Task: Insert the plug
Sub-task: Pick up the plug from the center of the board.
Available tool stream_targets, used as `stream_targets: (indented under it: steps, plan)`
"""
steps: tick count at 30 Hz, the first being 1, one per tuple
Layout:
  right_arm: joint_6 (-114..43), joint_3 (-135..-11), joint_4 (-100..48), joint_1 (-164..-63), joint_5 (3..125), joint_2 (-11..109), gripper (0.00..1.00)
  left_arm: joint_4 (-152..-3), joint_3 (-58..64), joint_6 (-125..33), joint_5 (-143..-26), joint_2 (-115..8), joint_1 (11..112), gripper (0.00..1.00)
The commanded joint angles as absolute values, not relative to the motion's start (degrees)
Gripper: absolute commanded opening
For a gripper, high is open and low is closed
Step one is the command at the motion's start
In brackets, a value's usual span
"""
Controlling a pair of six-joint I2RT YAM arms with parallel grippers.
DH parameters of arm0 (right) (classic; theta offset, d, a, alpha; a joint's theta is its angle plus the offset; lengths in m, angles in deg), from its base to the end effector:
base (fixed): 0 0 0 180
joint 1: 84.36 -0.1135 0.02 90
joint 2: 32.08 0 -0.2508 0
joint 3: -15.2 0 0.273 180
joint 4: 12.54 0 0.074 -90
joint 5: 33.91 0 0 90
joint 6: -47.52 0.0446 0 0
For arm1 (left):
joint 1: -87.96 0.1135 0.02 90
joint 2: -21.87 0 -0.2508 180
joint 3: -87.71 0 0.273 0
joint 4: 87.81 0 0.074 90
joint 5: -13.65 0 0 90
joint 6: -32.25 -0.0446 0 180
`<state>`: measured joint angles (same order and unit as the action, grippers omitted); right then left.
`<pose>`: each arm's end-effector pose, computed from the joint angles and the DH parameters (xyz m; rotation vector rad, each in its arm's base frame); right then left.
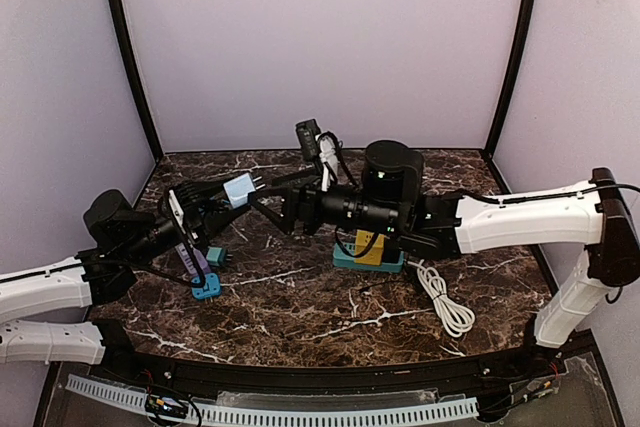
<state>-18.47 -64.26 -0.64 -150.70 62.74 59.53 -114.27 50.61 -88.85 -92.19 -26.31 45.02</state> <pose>0.1607 0.3797 0.3062 -0.7203 1.5823 1.2968 0.1626 -0.1679 0.2789 0.9720 0.8949 -0.3558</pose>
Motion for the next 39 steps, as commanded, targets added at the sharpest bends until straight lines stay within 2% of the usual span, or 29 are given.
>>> stream_targets:
  steps: [1,4,7,10,13,15,16,18,19,20,21,22,24,26,30,35,39]
  plan:
    - [-15.91,-67.36,9.14,-151.94,61.68,62.84,0.78,-121.22,49.01,-83.68,-90.07,-27.22,44.90,0.01]
    - [-15.35,-69.71,8.95,-152.01,62.55,65.18,0.71,-121.60,48.98,-84.88,-91.21,-27.35,44.81,0.01]
    - [-15.05,-71.67,8.54,-151.92,63.37,66.69,0.58,-122.31,49.12,-85.57,-91.82,-27.50,44.81,0.01]
    - [-14.46,-72.12,9.94,-151.75,64.81,67.50,0.38,-122.79,49.30,-86.78,-91.95,-27.60,44.82,0.01]
    - [-14.09,-73.02,8.96,-151.57,66.20,68.23,0.21,-123.21,49.47,-87.43,-92.17,-27.63,44.83,0.01]
    - [-14.21,-73.07,8.15,-151.50,66.58,68.11,0.04,-123.34,49.48,-87.75,-92.60,-27.69,44.84,0.01]
    - [-14.57,-72.70,7.83,-151.37,66.67,67.78,0.00,-122.83,49.50,-88.02,-93.00,-27.69,44.84,0.01]
    - [-16.18,-71.23,6.05,-150.69,66.56,66.03,0.00,-120.45,49.39,-88.18,-95.15,-27.25,44.90,0.01]
    - [-17.64,-70.28,3.86,-150.22,66.55,64.72,0.00,-118.02,49.49,-88.13,-97.09,-26.46,44.94,0.07]
    - [-19.29,-69.63,0.83,-149.48,66.46,63.26,0.00,-116.52,49.46,-87.41,-98.24,-26.07,44.91,0.29]
    - [-21.80,-69.23,-3.54,-149.00,65.88,61.75,0.00,-111.92,49.18,-86.61,-101.07,-25.16,44.94,0.42]
    - [-24.84,-69.06,-8.21,-148.81,65.25,60.19,0.00,-109.12,48.43,-86.20,-102.38,-24.63,44.93,0.61]
    - [-33.60,-68.69,-17.14,-148.74,65.36,57.03,0.00,-98.67,47.04,-85.47,-106.48,-23.14,44.95,0.74]
    - [-40.18,-68.10,-25.15,-148.68,66.89,53.93,0.00,-89.32,45.49,-84.65,-109.48,-22.03,44.98,0.79]
    - [-47.84,-69.72,-39.11,-148.78,68.44,51.61,0.00,-80.81,42.70,-81.51,-112.06,-22.12,45.21,0.79]
    - [-53.12,-77.51,-49.17,-151.44,68.33,55.96,0.00,-81.66,40.89,-77.17,-114.12,-24.66,45.15,0.57]
    - [-55.76,-81.23,-49.60,-154.36,67.17,58.81,0.00,-82.89,39.84,-73.83,-115.99,-27.01,45.09,0.51]
